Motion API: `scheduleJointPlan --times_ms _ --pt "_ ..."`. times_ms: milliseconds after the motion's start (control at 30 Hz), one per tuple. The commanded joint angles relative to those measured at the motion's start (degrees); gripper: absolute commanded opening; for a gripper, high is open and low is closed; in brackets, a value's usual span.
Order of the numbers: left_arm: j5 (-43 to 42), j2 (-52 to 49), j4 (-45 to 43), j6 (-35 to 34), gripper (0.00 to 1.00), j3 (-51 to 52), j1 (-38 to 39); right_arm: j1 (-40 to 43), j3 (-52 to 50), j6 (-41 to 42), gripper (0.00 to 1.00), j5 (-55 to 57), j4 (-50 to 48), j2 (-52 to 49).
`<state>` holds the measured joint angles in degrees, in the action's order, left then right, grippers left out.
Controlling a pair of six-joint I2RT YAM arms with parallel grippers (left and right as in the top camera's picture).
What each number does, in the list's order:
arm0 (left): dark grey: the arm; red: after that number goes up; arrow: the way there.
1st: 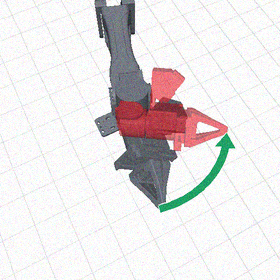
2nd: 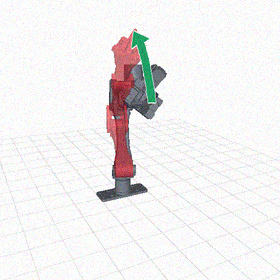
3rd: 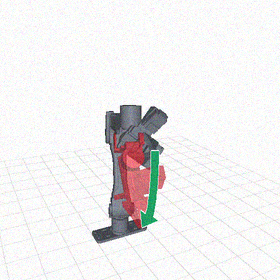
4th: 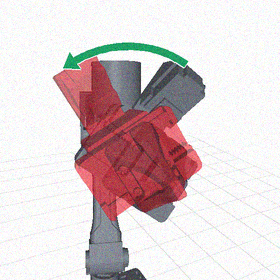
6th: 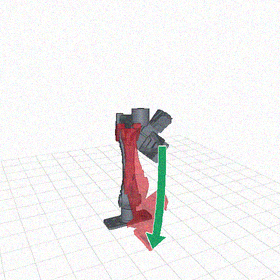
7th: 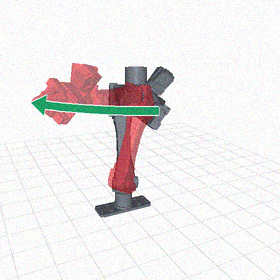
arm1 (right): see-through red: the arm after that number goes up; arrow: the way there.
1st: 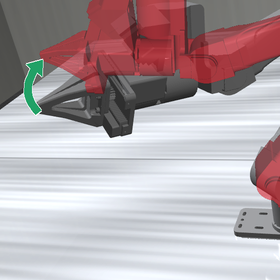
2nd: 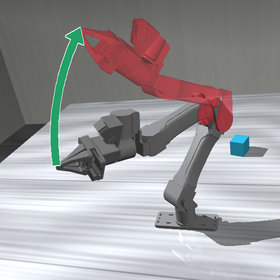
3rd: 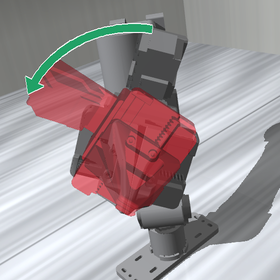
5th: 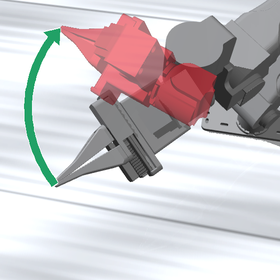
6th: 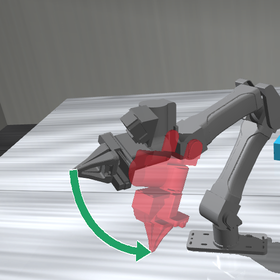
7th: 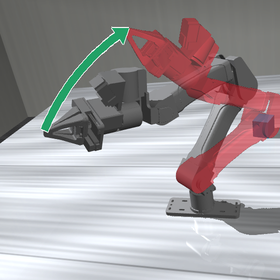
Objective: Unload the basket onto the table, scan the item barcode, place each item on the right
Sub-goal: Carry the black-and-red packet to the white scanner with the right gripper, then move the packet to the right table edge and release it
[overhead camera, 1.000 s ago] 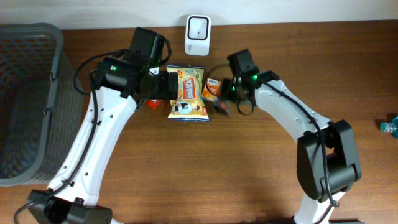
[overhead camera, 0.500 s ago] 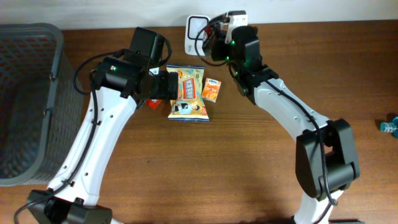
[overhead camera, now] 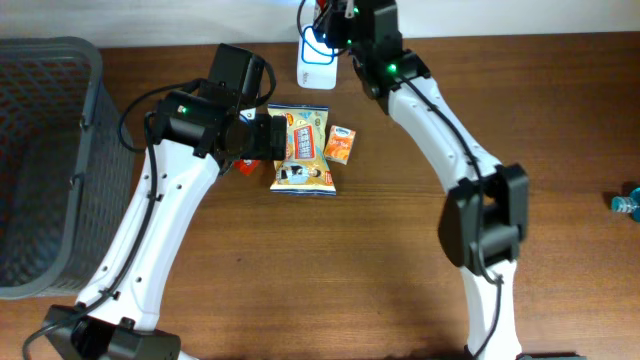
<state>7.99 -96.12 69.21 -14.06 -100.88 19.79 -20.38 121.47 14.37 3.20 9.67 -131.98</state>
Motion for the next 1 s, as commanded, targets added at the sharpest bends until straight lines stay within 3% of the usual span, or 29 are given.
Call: scheduleJointPlan --times_ms 0,600,833,967 --pt "0.4 -0.3 -0.1 0.9 0.99 -0.4 -0.1 0.1 5.5 -0.4 0.04 0.5 2.2 -6.2" --pt "0.4 -0.3 -0.1 0.9 0.99 -0.4 -0.1 0.4 5.6 -0.4 0.04 1.5 5.0 -7.9" --pt "0.4 -0.3 -0.1 0.9 0.99 -0.4 -0.1 7.0 10.4 8.5 0.04 5.0 17.9 -4.0" --pt "0.4 -0.3 -0.1 0.9 0.99 -0.4 -0.1 14.8 13.0 8.7 0.04 5.1 28.4 -0.3"
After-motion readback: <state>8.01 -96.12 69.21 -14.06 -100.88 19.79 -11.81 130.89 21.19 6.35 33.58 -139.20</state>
